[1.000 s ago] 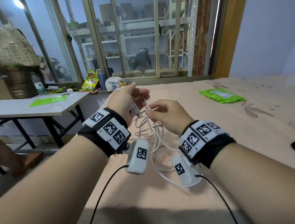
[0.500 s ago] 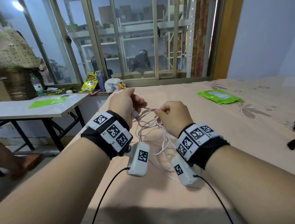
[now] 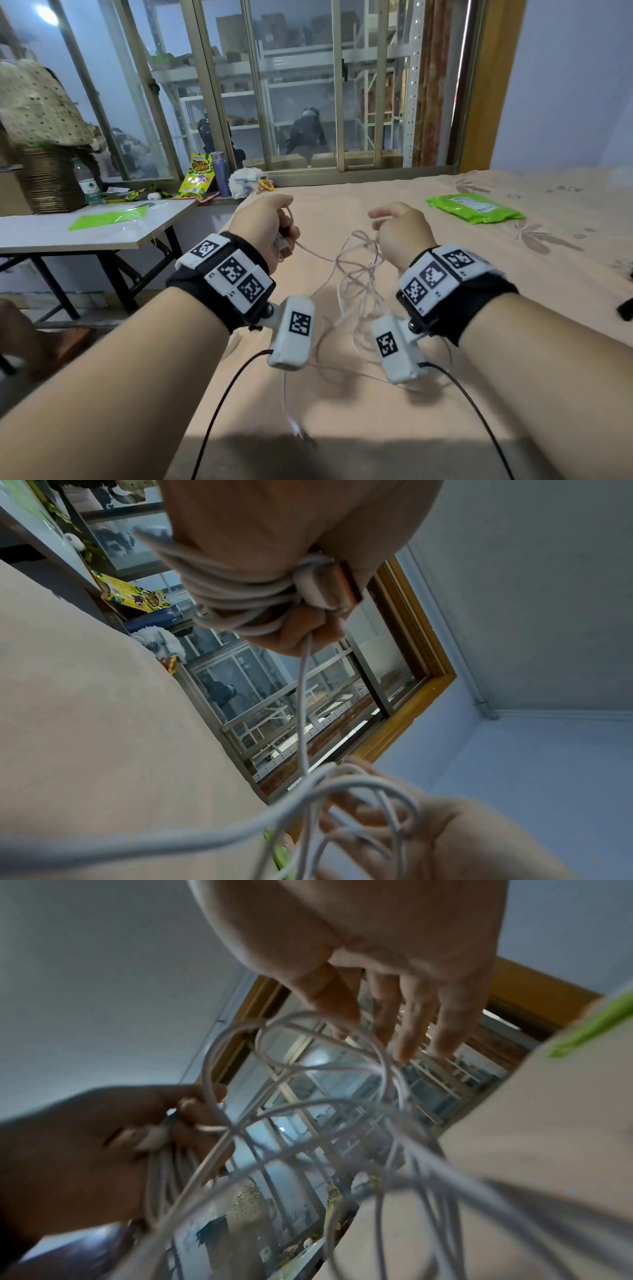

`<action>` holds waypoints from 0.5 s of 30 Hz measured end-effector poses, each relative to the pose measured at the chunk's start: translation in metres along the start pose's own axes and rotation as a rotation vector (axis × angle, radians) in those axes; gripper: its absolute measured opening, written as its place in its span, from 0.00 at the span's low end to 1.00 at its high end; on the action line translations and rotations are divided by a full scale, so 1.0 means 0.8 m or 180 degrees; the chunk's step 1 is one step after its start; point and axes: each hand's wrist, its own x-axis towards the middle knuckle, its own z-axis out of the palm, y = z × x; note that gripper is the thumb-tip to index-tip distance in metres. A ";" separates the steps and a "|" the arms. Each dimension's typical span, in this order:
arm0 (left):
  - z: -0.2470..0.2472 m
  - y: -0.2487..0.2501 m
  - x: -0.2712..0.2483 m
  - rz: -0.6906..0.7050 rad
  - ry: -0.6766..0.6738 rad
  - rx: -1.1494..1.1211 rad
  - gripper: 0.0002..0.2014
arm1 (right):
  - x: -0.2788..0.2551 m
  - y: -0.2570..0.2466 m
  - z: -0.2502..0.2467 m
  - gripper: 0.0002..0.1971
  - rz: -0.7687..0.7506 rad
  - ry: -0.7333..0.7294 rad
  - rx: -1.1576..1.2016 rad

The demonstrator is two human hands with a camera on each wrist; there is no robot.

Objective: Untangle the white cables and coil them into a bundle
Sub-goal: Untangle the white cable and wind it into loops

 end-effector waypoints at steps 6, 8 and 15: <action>0.012 0.005 -0.009 0.0215 -0.0353 -0.0225 0.21 | -0.043 -0.027 0.016 0.16 -0.0686 -0.1735 -0.0434; 0.013 0.008 -0.012 0.0264 -0.0436 -0.0319 0.21 | -0.047 -0.022 0.019 0.13 -0.0691 -0.2072 -0.0759; -0.013 0.040 -0.004 0.0372 -0.0006 -0.0891 0.19 | -0.016 0.009 0.008 0.22 -0.0269 -0.1543 -0.1091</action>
